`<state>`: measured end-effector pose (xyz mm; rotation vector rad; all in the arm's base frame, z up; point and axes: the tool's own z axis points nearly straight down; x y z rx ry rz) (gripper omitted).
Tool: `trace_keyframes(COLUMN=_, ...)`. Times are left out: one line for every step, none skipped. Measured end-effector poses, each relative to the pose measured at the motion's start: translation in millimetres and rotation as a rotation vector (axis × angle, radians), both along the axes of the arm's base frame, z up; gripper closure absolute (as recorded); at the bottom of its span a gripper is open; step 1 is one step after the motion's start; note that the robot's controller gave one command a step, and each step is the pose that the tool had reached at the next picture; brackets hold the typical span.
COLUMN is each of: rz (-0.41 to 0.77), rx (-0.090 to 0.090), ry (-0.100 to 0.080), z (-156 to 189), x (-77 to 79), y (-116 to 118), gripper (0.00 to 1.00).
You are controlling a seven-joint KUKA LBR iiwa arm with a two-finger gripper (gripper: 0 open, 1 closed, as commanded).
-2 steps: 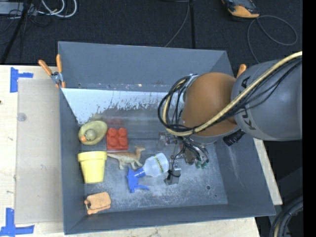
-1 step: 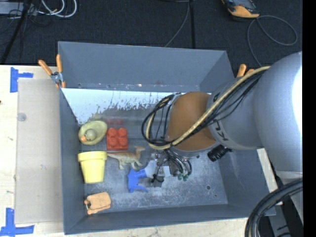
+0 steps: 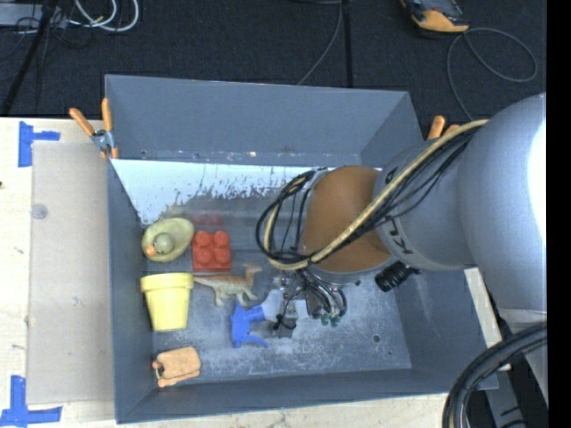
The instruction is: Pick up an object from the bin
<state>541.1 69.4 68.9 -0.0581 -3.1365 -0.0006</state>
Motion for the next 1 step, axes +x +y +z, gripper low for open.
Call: trace_keyframes(rz=-0.016, rx=0.0, ry=0.0, z=139.5, x=-6.4, y=-0.7, gripper=1.0)
